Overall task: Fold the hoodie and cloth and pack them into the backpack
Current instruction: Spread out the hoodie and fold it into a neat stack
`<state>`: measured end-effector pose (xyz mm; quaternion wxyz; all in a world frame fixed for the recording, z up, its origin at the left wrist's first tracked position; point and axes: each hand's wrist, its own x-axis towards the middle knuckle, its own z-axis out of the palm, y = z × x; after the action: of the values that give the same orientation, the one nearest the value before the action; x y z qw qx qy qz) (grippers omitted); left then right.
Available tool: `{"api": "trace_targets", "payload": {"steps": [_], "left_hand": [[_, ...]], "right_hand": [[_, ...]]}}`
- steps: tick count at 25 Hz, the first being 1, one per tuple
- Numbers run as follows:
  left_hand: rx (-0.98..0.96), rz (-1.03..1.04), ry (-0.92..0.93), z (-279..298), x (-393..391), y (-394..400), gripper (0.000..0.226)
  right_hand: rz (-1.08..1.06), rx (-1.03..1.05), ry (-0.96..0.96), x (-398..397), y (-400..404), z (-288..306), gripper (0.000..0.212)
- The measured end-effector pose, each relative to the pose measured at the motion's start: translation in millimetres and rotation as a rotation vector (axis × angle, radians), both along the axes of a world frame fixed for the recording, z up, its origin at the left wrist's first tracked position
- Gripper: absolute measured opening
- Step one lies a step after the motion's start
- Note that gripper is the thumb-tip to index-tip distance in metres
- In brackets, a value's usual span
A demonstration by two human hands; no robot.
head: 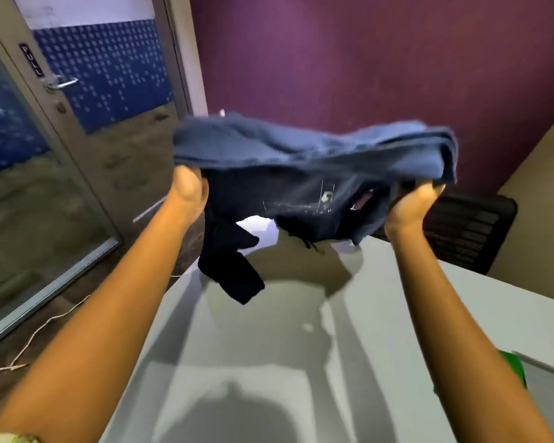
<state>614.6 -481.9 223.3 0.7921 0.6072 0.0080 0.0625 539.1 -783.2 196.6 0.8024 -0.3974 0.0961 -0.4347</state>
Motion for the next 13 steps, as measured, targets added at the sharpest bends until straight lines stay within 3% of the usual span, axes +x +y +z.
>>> {"api": "trace_targets", "payload": {"steps": [2, 5, 7, 9, 11, 13], "left_hand": [[0.322, 0.054, 0.184, -60, -19, 12, 0.035], [0.842, 0.006, 0.216, -146, -82, 37, 0.036], [1.178, -0.087, 0.248, -193, -123, 57, 0.031], [1.332, -0.214, 0.282, -230, -151, 77, 0.011], [1.415, -0.430, 0.217, -259, -174, 93, 0.005], [1.493, -0.663, 0.097, -281, -195, 104, 0.029]], "right_hand": [[-0.105, -0.077, 0.132, -37, 7, -60, 0.014], [-0.115, -0.244, 0.385, -104, 9, -154, 0.023], [-0.008, -0.478, 0.656, -149, 3, -214, 0.004], [0.153, -0.811, 0.951, -185, -11, -259, 0.013], [0.287, -1.183, 1.038, -214, -22, -279, 0.032], [0.398, -1.380, 1.038, -235, -31, -286, 0.048]]}}
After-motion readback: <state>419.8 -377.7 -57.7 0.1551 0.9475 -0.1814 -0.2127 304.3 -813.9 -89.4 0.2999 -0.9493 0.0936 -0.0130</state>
